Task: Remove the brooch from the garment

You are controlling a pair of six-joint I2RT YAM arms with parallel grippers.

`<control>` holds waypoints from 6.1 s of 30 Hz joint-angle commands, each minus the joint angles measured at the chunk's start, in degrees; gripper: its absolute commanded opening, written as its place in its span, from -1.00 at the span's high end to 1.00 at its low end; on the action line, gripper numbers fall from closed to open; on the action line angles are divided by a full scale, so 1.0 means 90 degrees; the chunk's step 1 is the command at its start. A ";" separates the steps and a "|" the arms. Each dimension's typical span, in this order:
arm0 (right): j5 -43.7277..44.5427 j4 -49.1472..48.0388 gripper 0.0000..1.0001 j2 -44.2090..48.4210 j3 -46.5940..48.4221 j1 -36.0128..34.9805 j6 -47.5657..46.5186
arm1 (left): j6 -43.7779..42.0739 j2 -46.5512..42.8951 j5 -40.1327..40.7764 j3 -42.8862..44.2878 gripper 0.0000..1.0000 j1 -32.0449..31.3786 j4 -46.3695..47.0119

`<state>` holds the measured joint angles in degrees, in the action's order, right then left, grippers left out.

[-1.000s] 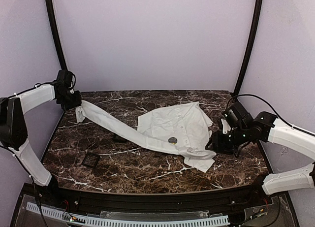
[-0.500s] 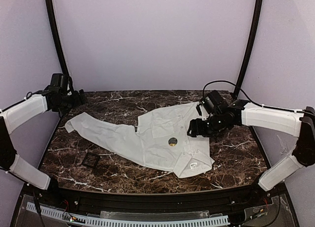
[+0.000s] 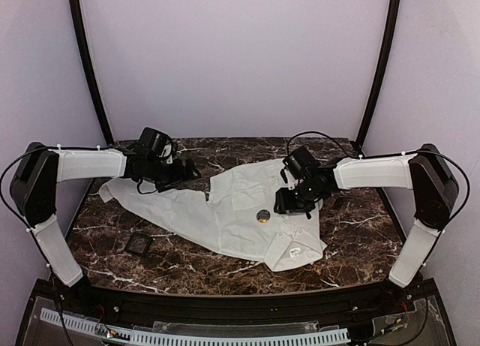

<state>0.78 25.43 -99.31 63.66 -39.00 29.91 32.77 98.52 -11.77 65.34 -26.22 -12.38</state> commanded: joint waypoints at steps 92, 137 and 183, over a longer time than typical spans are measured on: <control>0.2330 -0.3074 0.10 -0.0332 -0.1282 -0.1242 -0.0741 | -0.1599 -0.0101 0.0550 -0.0726 -0.82 -0.2204 0.3080; -0.4416 -0.6010 0.24 0.2435 -0.3496 0.0066 -0.0918 | -0.3590 -0.0061 -0.1401 -0.1101 -0.53 -0.2929 0.3548; 0.1513 -0.3699 -0.25 0.3194 -0.2554 -0.2091 -0.1029 | -0.2881 -0.0145 -0.0833 -0.1139 0.98 -0.3015 0.4049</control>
<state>4.08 -9.15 -68.49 37.54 -54.70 20.43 6.04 98.54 -20.47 53.98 -53.17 24.05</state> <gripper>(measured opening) 0.661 0.012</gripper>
